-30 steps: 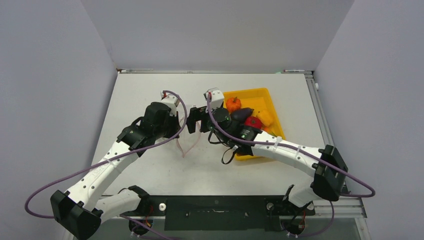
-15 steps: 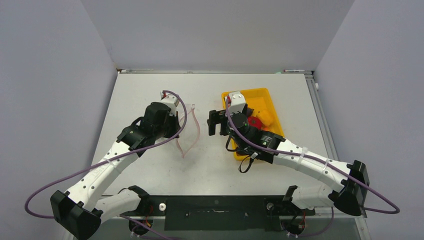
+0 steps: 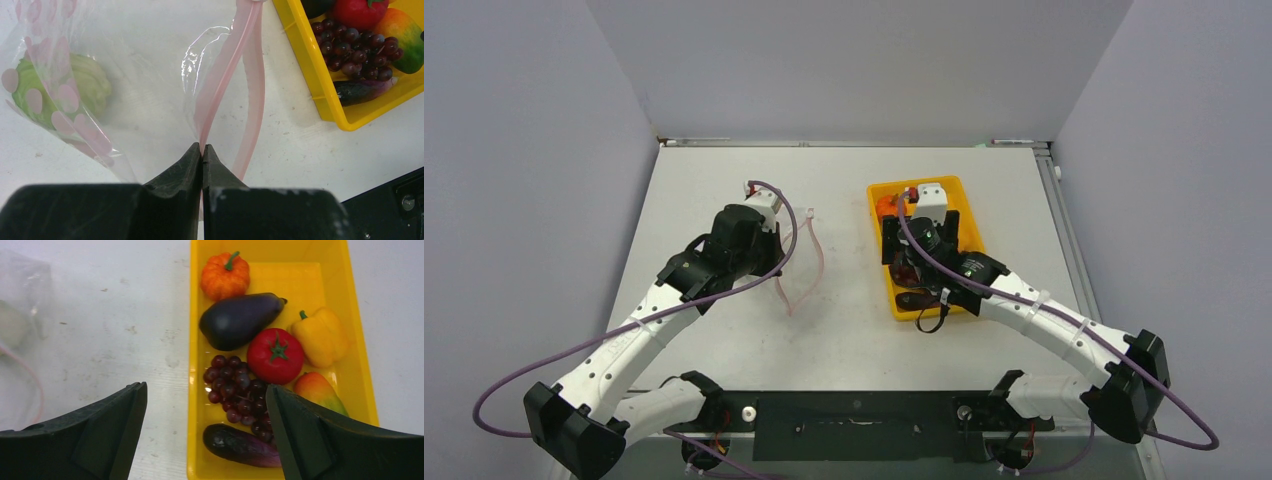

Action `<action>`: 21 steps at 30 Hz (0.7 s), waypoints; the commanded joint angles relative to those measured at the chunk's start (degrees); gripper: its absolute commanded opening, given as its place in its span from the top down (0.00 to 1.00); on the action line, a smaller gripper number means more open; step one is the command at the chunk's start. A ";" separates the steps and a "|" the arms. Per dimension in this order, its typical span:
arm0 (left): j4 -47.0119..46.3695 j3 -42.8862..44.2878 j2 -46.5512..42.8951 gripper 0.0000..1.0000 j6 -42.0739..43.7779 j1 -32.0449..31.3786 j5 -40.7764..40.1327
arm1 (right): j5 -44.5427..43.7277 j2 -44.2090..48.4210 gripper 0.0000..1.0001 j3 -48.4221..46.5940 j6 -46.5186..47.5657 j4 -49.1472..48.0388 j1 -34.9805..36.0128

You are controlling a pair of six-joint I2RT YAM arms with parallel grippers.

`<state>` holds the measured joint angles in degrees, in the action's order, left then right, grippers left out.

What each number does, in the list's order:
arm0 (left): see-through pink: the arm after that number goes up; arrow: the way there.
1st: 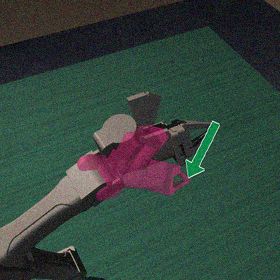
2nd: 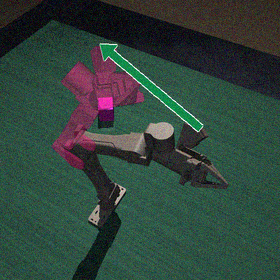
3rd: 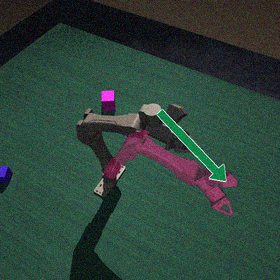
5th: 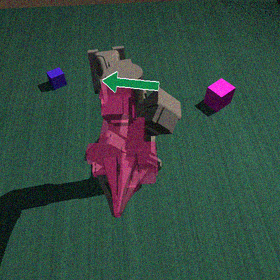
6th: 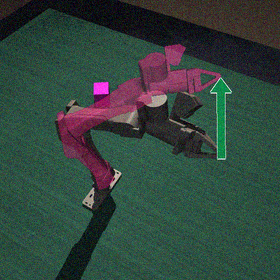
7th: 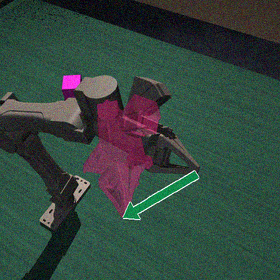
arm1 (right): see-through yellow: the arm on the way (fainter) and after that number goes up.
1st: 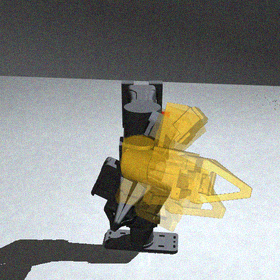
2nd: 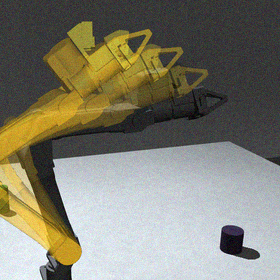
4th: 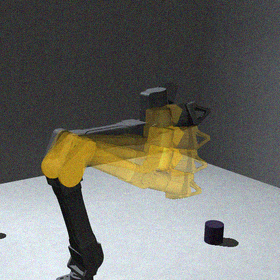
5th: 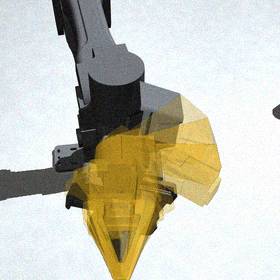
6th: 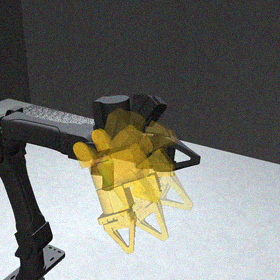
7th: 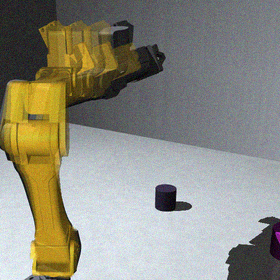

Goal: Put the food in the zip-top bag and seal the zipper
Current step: Pick up the fake vegetable from the bin.

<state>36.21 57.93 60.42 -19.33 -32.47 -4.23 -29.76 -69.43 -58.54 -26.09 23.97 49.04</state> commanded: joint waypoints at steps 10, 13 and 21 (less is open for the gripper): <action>-2.08 1.06 -1.01 1.00 -0.62 0.21 0.85 | 1.20 -1.59 0.01 5.21 -1.68 -0.74 -10.73; -1.90 1.19 -0.81 1.00 -0.62 0.21 0.70 | 3.99 -3.31 0.00 6.33 -2.51 -3.21 -13.82; -1.88 1.22 -0.32 1.00 -0.58 0.21 0.66 | 9.76 -9.30 0.07 7.51 -4.50 -8.15 -19.21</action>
<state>36.21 57.93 60.42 -19.33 -32.47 -4.12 -23.29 -77.03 -51.44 -29.06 20.84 31.27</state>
